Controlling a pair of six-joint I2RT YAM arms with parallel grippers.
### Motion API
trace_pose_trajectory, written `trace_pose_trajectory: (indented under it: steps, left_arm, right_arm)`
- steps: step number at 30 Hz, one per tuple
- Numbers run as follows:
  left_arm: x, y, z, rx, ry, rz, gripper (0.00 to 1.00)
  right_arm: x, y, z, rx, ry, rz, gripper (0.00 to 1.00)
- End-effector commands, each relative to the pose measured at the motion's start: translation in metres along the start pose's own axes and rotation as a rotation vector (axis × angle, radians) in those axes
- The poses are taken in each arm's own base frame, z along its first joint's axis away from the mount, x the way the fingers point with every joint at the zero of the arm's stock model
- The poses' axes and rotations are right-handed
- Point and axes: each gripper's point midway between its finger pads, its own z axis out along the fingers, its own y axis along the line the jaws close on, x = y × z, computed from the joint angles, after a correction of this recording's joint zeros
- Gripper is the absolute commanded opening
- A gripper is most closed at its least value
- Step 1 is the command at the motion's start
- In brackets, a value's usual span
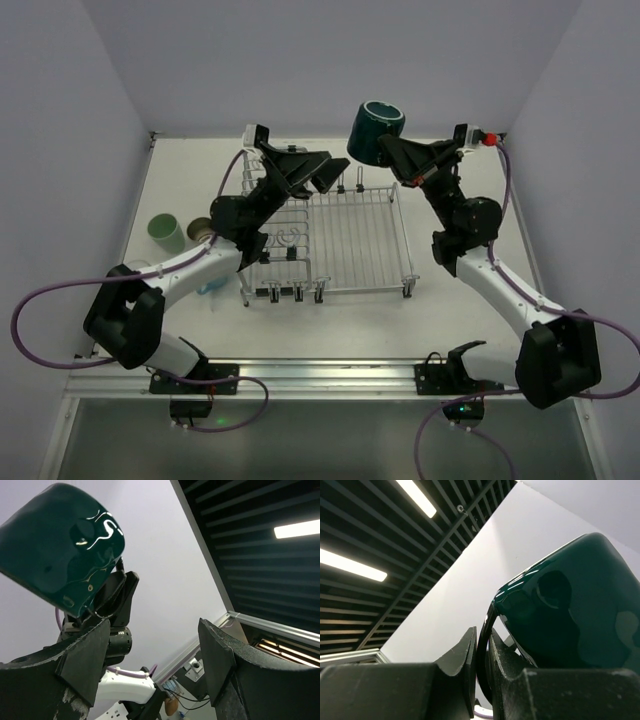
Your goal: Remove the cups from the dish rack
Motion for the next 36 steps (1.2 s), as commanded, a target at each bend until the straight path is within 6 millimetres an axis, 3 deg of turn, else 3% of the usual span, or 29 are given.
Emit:
trace_pose_trajectory:
  steps: [1, 12, 25, 36]
  left_arm:
    - [-0.004, -0.037, 0.010, 0.117, -0.021, 0.029, 0.75]
    - [-0.003, -0.026, 0.009, 0.050, -0.020, 0.038, 0.75]
    - [-0.009, -0.057, 0.014, 0.187, -0.034, -0.021, 0.75]
    - [-0.017, -0.071, 0.014, 0.265, -0.068, -0.066, 0.76]
  right_arm:
    - [0.008, 0.103, -0.001, -0.364, 0.031, -0.107, 0.00]
    - [0.015, 0.125, 0.006, -0.398, 0.061, -0.128, 0.00]
    - [0.027, 0.122, 0.009, -0.442, 0.127, -0.107, 0.00]
    - [0.039, 0.120, 0.004, -0.522, 0.186, -0.113, 0.00]
